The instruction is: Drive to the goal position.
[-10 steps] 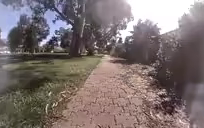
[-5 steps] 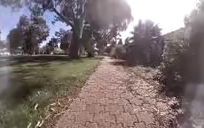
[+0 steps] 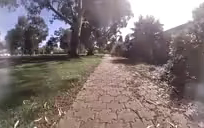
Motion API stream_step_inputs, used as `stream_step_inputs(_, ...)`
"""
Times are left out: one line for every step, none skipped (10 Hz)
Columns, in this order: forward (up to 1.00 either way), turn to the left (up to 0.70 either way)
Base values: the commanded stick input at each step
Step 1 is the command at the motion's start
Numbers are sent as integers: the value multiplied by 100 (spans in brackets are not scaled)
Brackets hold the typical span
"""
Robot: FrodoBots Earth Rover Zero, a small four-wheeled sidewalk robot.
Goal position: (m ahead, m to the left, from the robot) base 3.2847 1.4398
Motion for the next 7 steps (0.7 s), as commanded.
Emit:
stream_step_inputs(70, 0)
stream_step_inputs(70, 0)
stream_step_inputs(70, 0)
stream_step_inputs(70, 0)
stream_step_inputs(70, 0)
stream_step_inputs(70, -3)
stream_step_inputs(70, -4)
